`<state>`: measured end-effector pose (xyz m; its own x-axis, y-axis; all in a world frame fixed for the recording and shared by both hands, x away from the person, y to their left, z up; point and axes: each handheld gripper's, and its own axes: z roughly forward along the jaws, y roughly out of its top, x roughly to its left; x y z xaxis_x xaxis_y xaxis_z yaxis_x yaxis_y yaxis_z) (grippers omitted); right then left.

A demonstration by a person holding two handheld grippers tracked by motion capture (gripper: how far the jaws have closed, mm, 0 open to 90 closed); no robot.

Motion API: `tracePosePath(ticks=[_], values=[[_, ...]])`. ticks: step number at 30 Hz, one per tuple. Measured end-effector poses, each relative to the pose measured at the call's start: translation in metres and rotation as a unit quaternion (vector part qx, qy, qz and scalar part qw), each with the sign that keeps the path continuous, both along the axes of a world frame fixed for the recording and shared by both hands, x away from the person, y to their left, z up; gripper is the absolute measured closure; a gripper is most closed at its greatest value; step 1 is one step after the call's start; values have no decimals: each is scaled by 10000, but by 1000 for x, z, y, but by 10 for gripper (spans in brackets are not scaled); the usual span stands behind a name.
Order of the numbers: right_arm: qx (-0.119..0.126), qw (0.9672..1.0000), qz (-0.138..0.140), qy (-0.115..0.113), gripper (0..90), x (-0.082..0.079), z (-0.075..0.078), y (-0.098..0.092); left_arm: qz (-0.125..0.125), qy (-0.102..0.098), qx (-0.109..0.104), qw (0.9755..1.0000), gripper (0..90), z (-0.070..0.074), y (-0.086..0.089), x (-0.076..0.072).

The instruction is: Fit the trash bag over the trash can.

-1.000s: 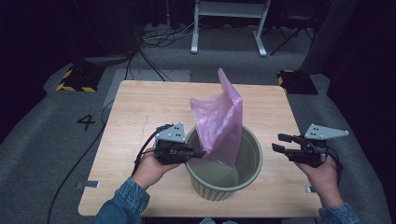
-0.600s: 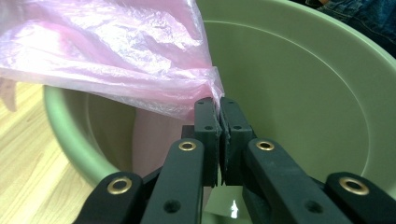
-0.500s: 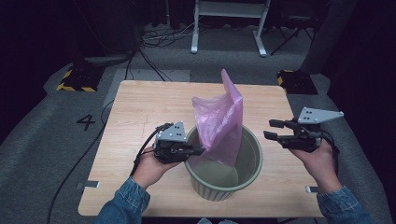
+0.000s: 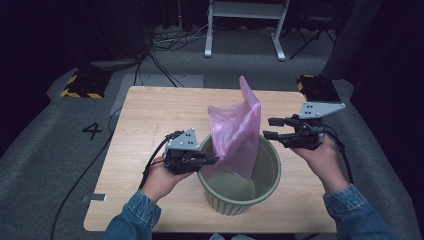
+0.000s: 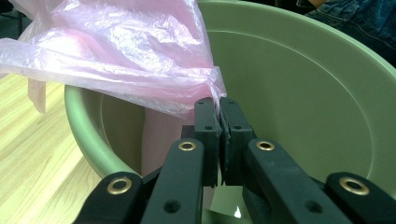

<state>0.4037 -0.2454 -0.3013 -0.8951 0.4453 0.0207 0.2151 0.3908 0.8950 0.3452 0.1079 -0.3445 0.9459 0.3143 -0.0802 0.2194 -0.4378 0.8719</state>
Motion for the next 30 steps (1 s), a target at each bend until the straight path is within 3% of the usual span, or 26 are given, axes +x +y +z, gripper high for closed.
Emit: tracePosePath(ticks=[6,9,11,16,26,30], values=[[36,9999,120,48,492,5,3,18,-51,1,3,10000,872,-1,-2,-1],[33,9999,140,83,544,8,2,25,-65,4,-8,10000,872,0,-2,-2],[-72,9998,153,117,642,8,2,28,-76,2,-20,10000,872,0,-1,-2],[-300,9991,269,-96,860,-1,3,27,-68,17,-62,10000,872,0,3,-1],[-710,9955,583,227,880,-33,-4,5,-32,81,-327,9994,873,1,24,-11],[-661,9952,612,372,885,-45,-6,-10,-86,100,-366,9992,875,2,29,-18]])
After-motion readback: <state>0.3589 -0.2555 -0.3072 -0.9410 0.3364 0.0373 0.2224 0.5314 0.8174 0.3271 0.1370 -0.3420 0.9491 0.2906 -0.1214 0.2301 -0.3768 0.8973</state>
